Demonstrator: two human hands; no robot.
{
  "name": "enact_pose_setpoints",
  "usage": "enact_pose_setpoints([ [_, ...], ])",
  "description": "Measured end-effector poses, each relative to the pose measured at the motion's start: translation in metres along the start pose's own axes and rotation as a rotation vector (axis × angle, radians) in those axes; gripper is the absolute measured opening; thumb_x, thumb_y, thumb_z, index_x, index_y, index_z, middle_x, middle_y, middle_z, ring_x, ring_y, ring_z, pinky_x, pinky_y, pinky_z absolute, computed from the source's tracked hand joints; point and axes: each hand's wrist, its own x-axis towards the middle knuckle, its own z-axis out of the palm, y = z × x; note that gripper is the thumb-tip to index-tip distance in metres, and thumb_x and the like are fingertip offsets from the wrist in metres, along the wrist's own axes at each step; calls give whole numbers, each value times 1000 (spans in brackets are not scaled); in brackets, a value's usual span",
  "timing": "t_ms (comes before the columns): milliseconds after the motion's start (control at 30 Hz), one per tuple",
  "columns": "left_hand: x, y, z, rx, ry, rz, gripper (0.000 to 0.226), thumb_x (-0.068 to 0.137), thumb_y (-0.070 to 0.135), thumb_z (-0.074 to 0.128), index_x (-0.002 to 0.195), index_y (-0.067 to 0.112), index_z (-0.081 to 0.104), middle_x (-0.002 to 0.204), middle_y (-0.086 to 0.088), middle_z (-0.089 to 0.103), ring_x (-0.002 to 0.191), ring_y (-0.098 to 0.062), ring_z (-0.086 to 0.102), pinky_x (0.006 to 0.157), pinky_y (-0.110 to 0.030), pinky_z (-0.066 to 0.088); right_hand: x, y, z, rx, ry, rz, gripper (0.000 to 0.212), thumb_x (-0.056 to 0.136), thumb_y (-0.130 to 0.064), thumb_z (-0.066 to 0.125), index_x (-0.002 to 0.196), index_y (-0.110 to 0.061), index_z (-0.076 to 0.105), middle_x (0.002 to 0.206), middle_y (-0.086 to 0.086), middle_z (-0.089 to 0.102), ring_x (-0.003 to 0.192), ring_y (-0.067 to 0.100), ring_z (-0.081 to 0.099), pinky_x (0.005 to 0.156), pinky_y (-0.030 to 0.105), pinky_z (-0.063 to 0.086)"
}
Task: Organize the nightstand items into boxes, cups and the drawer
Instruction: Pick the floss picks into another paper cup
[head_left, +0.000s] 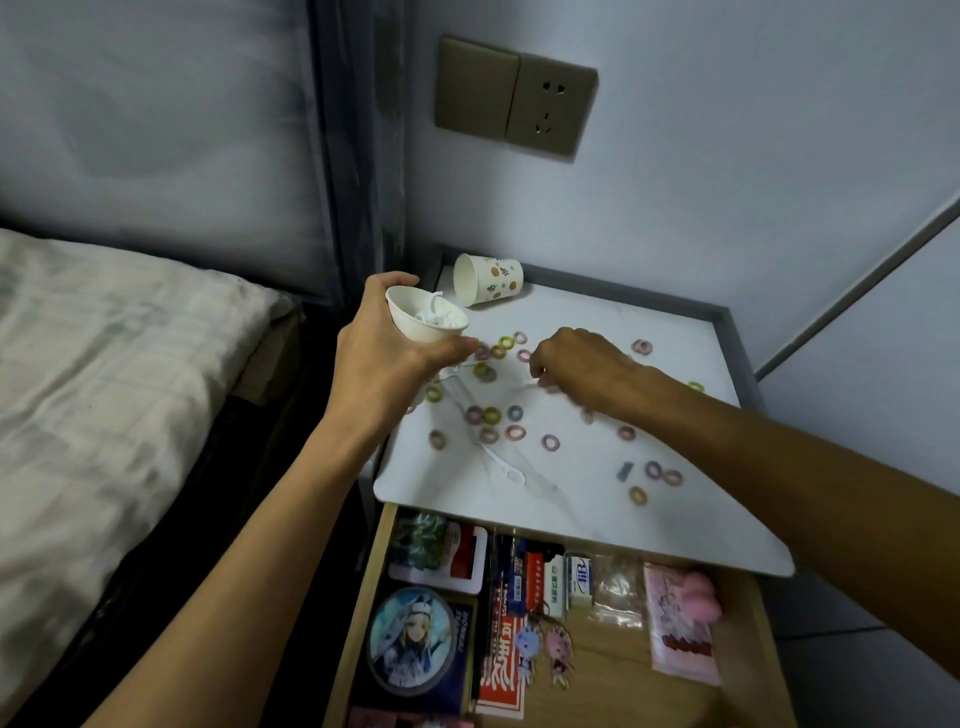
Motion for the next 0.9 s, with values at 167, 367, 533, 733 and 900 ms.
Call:
enact_pose_setpoints([
  [167,-2,2,0,-9,2,5,80,60,34,93,127,27,50,108,6,61,98,-23,65,73,-52,60,-16,-7,-7,422,63,133,13,90,-24,69,95,-14,76,96,8,73,87,23,66,73,30,46],
  [367,-3,2,-3,4,24,17,75,63,29,93,126,25,51,104,11,61,97,-13,62,83,-44,59,-62,-71,27,552,79,79,20,88,-31,72,100,-15,75,93,5,74,82,17,68,79,33,53],
  [533,-6,0,-7,16,22,30,74,65,29,92,126,25,51,100,14,60,93,-4,60,84,-41,58,-61,-79,45,431,118,138,26,88,-31,73,102,-10,69,97,10,73,91,27,68,79,41,54],
  [733,-5,-1,-10,28,21,28,74,66,32,91,127,25,50,100,15,59,94,-3,59,86,-36,56,-61,-86,47,298,192,163,18,91,-32,70,95,-15,74,97,3,72,88,22,68,74,34,52],
  [900,-5,-1,-12,42,8,31,76,65,32,91,129,24,49,100,17,56,95,-5,57,83,-32,55,-62,-85,47,167,200,-39,18,95,-19,62,109,-8,67,111,8,61,102,24,57,76,30,38],
])
